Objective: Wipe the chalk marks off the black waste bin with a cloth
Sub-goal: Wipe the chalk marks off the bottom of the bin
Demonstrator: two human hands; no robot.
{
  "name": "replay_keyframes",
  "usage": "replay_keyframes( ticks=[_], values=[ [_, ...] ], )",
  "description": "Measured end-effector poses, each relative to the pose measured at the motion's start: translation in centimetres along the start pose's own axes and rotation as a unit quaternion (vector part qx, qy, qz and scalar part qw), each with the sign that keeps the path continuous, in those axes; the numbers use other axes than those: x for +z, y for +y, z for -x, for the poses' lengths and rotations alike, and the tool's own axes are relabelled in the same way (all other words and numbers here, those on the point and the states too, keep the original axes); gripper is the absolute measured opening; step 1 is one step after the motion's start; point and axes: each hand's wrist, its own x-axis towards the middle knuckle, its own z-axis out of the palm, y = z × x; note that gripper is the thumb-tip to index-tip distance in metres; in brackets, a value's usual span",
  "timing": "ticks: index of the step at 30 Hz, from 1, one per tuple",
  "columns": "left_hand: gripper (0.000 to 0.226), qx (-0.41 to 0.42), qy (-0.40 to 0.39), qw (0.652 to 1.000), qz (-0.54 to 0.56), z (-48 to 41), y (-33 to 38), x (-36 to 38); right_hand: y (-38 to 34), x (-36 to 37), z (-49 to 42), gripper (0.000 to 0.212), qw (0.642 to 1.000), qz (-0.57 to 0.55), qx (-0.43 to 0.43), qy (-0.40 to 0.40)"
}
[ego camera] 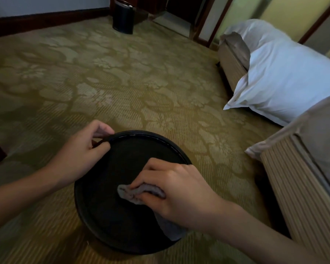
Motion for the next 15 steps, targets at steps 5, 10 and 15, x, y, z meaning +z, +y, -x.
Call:
replay_keyframes(
  ticks=[5,10,15],
  values=[
    [0.026,-0.001,-0.001,1.000,-0.016,0.1,-0.2,-0.3,1.2,-1.1,0.2,0.020,1.000,0.023,0.013,0.011],
    [0.031,0.005,-0.028,0.998,-0.049,0.0,-0.2,-0.6,2.7,-1.7,0.4,0.017,0.998,0.005,0.051,0.048],
    [0.032,0.055,-0.012,0.987,-0.149,0.5,0.2,-0.8,4.1,-3.1,0.9,0.023,0.959,-0.246,0.112,0.088]
  ],
)
